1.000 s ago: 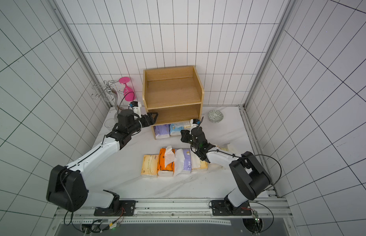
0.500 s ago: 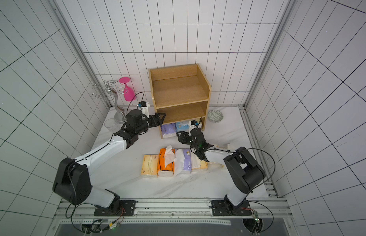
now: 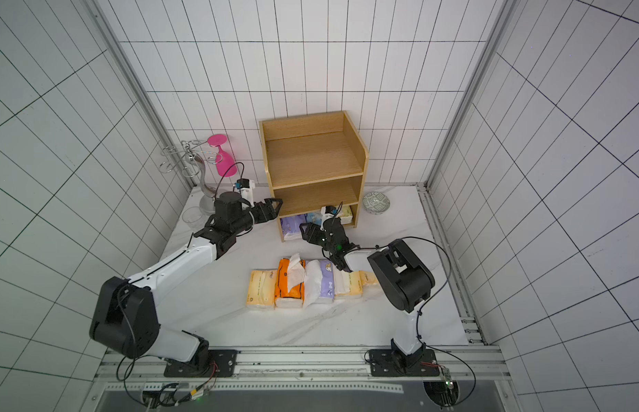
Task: Remove the tissue boxes from the shelf
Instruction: Pick up a box of tissues from the shelf.
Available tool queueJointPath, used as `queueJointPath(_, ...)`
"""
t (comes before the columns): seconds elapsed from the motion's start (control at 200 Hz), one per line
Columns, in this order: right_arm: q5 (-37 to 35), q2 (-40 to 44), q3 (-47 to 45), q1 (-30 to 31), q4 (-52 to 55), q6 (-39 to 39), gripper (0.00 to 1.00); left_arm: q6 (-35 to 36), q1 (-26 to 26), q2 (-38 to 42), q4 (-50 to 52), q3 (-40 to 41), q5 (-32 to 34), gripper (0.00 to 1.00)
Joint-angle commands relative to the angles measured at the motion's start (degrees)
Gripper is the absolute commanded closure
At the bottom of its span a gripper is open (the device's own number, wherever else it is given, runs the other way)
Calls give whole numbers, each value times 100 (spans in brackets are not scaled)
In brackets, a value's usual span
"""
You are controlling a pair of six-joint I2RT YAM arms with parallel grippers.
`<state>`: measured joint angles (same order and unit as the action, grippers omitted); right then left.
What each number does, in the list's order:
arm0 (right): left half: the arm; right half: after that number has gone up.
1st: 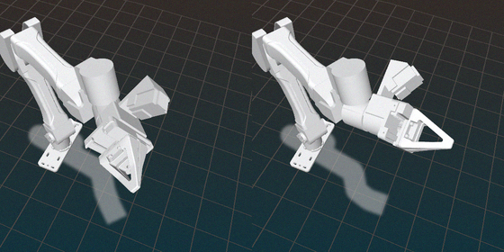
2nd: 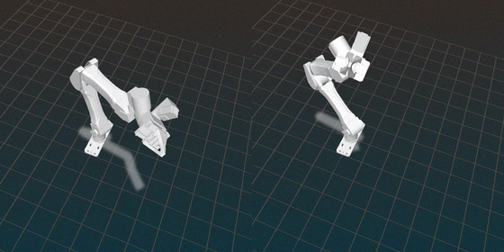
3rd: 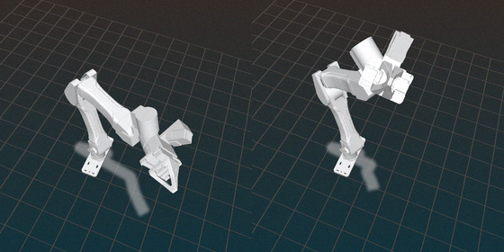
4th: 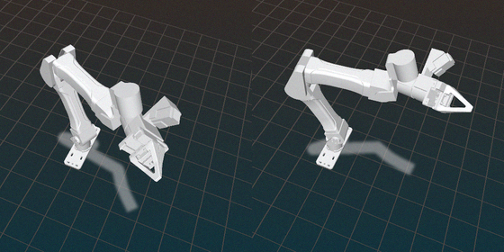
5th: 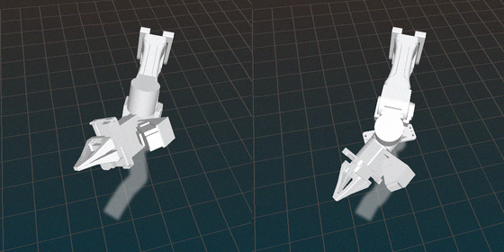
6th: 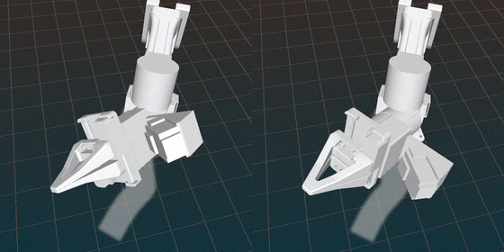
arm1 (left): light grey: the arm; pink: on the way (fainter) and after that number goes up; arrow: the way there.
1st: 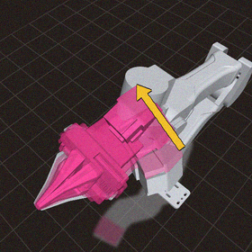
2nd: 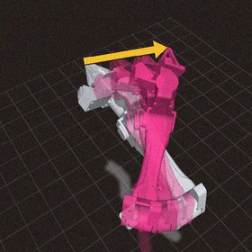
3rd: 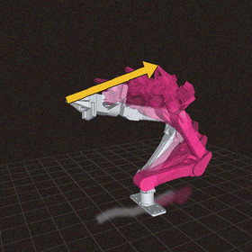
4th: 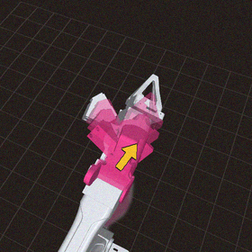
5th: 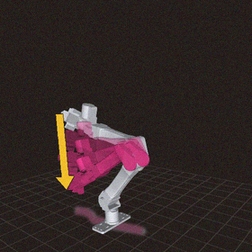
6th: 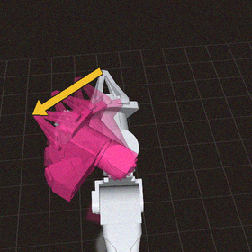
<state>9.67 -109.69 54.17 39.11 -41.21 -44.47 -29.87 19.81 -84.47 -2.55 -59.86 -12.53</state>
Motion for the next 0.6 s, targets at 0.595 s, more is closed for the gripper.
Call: queueJointPath(0.595,-44,-846,875,122,126,58,75,69,-57,229,-53,168,-241,12)
